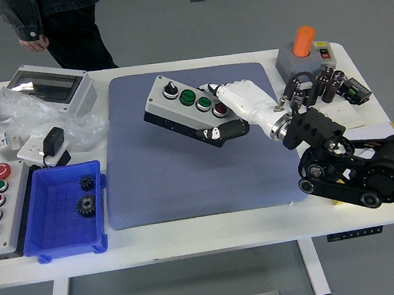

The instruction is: Pick up the button,place it on the desk,press the button,press the button

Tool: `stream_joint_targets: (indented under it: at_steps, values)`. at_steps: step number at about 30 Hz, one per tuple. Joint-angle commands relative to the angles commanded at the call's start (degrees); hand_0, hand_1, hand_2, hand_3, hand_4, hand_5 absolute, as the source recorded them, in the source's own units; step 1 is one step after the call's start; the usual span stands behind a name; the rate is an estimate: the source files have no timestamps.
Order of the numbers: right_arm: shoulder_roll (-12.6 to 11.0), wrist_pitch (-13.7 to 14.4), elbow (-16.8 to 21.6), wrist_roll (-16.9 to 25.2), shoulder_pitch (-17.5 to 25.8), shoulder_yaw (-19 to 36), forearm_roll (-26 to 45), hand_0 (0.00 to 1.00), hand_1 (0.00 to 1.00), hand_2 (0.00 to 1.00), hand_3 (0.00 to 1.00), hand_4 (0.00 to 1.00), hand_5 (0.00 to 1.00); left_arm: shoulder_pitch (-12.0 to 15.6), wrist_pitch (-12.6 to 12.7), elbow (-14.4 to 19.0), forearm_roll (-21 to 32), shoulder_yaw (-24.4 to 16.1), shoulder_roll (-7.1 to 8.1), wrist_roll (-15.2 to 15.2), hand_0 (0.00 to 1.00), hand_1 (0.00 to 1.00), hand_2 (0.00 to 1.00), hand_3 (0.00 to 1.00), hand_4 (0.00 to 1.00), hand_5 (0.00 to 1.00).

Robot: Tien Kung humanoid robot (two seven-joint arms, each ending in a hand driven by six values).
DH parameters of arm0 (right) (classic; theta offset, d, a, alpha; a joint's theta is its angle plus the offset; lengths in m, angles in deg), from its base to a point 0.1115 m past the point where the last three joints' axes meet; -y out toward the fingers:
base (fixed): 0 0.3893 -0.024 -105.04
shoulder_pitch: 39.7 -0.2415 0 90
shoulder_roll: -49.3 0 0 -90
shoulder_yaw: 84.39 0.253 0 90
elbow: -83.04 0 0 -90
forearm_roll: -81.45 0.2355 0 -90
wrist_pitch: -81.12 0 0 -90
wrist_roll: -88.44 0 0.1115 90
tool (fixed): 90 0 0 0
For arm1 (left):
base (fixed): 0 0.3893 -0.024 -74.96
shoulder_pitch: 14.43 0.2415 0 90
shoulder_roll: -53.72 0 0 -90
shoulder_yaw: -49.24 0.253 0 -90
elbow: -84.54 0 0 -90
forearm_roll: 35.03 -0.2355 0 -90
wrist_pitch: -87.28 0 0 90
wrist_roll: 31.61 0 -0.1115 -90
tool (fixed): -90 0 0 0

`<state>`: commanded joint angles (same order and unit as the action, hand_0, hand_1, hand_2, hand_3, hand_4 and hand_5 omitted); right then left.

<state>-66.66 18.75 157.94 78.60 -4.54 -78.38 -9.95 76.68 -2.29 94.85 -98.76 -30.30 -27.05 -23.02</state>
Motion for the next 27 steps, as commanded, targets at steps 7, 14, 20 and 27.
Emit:
stream_joint_targets:
  at_steps: [7,14,20,27]
  values:
    - [-1.4,-1.8,0.5,-2.3,-1.6,-3.6,-10.1,0.501,0.598,0.427,0.561,0.124,0.002,-0.4,-0.1,0.0,-0.7,0.0,0.4,0.2,0.656,0.611,0.554,0.587,0.496,0.167]
    - [0.5,-7.5,-0.4,-2.7,-2.2,-4.5,-20.0,0.512,0.615,0.501,0.562,0.124,0.002,-0.5,0.0,0.0,-0.7,0.3,0.77,0.2,0.656,0.611,0.552,0.586,0.493,0.169]
    - [1.7,-7.0,-1.8,-2.5,-2.3,-4.8,-23.4,0.511,0.6,0.455,0.563,0.112,0.002,-0.8,0.0,0.0,-0.4,0.7,0.88,0.1,0.656,0.61,0.552,0.586,0.486,0.168]
    - [2.4,-1.4,-4.5,0.7,-0.4,-5.4,-20.3,0.53,0.597,0.451,0.58,0.117,0.002,-0.8,-0.2,0.0,-3.2,-1.0,0.89,0.0,0.657,0.604,0.551,0.586,0.456,0.164]
